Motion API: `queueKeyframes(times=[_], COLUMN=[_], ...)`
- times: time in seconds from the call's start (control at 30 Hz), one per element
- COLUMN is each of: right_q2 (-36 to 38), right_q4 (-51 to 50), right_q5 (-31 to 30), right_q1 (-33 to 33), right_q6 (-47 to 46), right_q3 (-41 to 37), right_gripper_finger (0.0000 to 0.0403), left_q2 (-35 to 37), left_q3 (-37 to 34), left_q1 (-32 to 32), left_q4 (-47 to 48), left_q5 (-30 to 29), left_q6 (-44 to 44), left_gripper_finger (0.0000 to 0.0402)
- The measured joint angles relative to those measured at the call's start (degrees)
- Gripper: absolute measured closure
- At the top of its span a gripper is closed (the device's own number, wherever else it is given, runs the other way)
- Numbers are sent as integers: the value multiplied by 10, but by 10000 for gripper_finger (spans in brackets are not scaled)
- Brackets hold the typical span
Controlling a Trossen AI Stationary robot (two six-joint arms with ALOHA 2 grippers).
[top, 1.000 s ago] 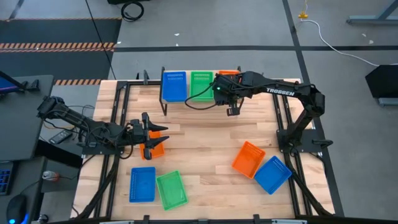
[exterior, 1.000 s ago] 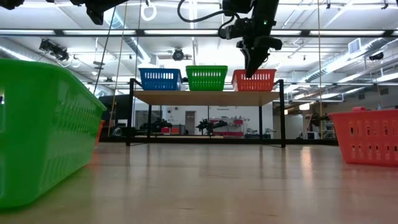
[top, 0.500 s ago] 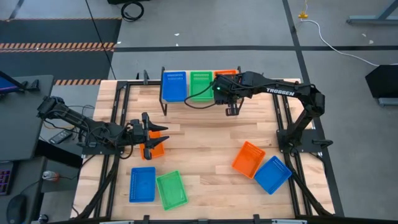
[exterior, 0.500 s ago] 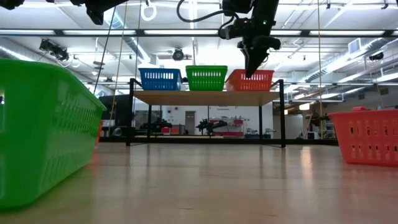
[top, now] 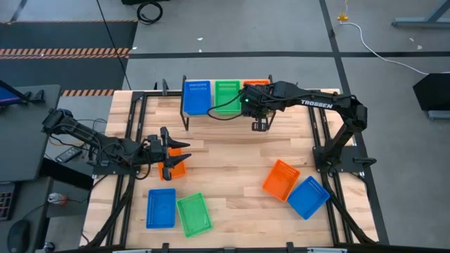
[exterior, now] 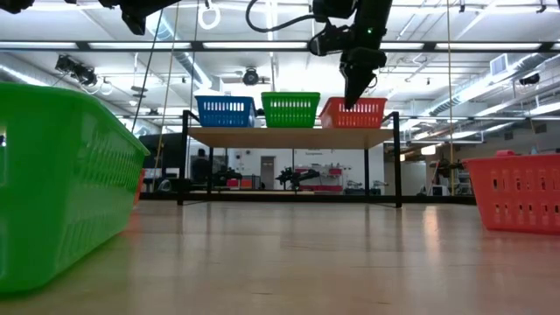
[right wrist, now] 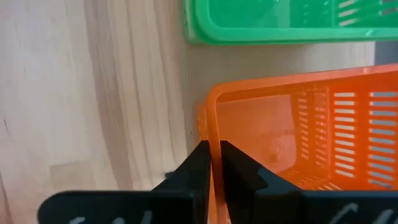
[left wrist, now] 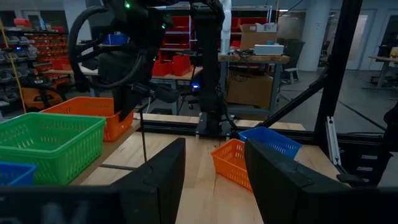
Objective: Stack baskets on shelf by color
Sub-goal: Adjust the orange bin on the shelf, then stack the right orange bin on top of the orange bin on the shelf
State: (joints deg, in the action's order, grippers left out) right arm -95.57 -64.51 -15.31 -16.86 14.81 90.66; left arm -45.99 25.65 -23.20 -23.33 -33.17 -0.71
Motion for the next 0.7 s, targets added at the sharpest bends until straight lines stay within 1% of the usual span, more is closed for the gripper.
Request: queueKeyframes(times=[0.2,0.33,0.5,0.63,0.7], right_q2=[0,0,0,0,0], right_q4=[0,1,2,-8,-27], right_q5=[0,-4,-7,-21,-32], right_q1=[0,0,11,30,43], right_q6=[-12,-11,-11,-14,-34], right_q3=[-19,-17,20,73,97], right_gripper_finger=[362,356,324,287,272], left_q2=[0,0,0,0,0], left_q3=[0,0,0,0,0], left_q1=[0,0,0,0,0], left_q4=[0,0,0,0,0], left_q5=[0,0,0,0,0], left_q6=[0,0,1,1,1], left_gripper_finger=[230,230,230,230,230])
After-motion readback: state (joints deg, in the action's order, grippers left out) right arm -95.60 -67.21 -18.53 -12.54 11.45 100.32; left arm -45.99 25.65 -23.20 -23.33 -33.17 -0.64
